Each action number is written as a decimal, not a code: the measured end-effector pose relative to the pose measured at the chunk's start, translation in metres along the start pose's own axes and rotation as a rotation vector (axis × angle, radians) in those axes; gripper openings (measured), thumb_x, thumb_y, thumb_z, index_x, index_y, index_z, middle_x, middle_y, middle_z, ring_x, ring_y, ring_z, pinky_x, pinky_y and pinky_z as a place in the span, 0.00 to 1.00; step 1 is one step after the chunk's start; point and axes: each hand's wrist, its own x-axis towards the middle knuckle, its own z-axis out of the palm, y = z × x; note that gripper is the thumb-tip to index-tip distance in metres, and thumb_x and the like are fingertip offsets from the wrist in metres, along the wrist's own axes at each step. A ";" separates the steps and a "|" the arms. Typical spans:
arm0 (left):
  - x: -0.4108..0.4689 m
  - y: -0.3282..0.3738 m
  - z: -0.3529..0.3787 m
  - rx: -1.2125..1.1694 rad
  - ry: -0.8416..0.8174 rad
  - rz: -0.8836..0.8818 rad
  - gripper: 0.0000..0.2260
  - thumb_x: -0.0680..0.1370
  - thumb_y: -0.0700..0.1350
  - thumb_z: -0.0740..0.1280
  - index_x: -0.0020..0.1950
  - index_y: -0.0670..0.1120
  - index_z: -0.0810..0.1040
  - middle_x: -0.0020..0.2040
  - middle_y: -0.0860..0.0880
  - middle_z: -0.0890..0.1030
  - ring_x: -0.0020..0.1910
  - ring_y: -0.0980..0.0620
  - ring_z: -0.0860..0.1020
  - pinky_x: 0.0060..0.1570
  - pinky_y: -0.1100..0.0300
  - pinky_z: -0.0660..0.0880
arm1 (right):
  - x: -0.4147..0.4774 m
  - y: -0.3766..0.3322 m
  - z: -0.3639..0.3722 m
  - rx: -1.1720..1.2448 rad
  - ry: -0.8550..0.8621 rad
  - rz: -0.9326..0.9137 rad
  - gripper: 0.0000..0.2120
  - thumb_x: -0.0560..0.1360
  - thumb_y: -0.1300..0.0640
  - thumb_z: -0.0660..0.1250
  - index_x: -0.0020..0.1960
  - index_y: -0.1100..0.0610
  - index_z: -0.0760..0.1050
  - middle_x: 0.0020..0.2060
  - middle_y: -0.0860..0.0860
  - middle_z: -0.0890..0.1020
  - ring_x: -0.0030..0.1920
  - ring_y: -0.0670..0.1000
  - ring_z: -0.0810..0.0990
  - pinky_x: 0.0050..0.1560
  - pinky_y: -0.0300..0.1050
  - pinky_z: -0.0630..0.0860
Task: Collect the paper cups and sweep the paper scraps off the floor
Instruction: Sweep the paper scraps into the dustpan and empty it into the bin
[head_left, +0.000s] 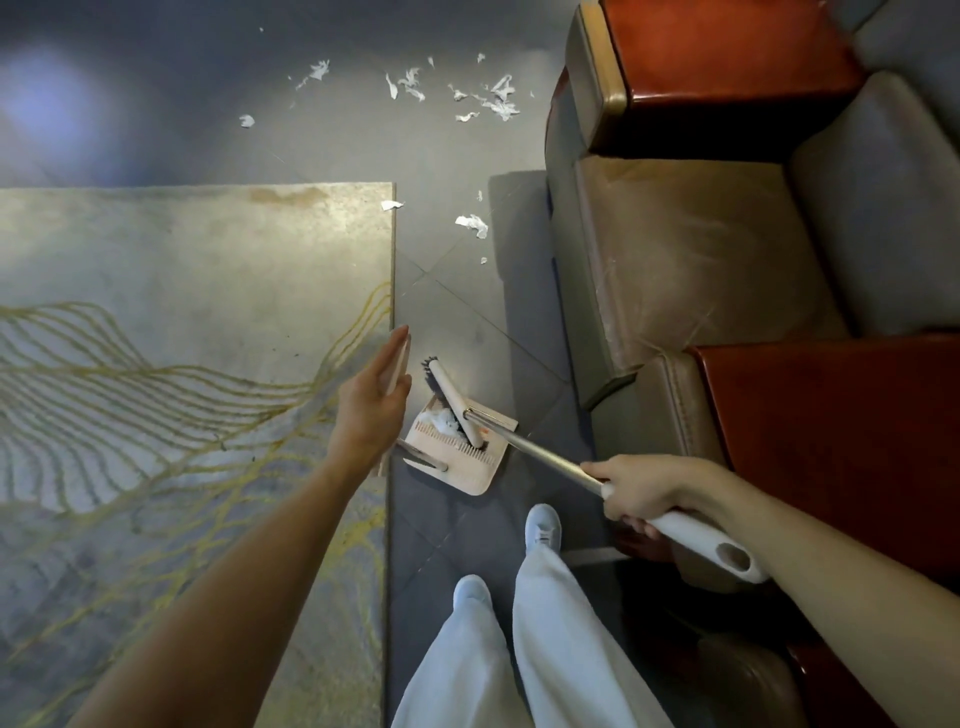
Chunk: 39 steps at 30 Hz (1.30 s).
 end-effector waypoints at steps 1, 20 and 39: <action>0.006 0.004 -0.002 -0.013 0.006 0.015 0.26 0.79 0.37 0.63 0.73 0.58 0.65 0.69 0.55 0.70 0.67 0.48 0.72 0.64 0.65 0.67 | -0.002 -0.001 -0.010 0.010 0.014 -0.001 0.30 0.75 0.64 0.59 0.75 0.51 0.58 0.33 0.55 0.78 0.27 0.48 0.75 0.28 0.40 0.76; 0.303 0.095 0.038 -0.043 0.086 -0.051 0.27 0.79 0.38 0.62 0.72 0.63 0.65 0.56 0.82 0.64 0.52 0.84 0.63 0.48 0.87 0.59 | 0.068 -0.069 -0.369 0.167 0.248 -0.121 0.32 0.78 0.62 0.63 0.77 0.49 0.54 0.41 0.56 0.77 0.30 0.46 0.75 0.26 0.38 0.75; 0.502 0.109 0.060 0.041 0.079 -0.158 0.28 0.81 0.43 0.61 0.59 0.79 0.57 0.69 0.56 0.72 0.62 0.52 0.75 0.60 0.66 0.67 | 0.211 -0.161 -0.622 -0.034 0.249 -0.034 0.24 0.76 0.66 0.59 0.71 0.57 0.62 0.34 0.59 0.76 0.25 0.51 0.73 0.23 0.40 0.71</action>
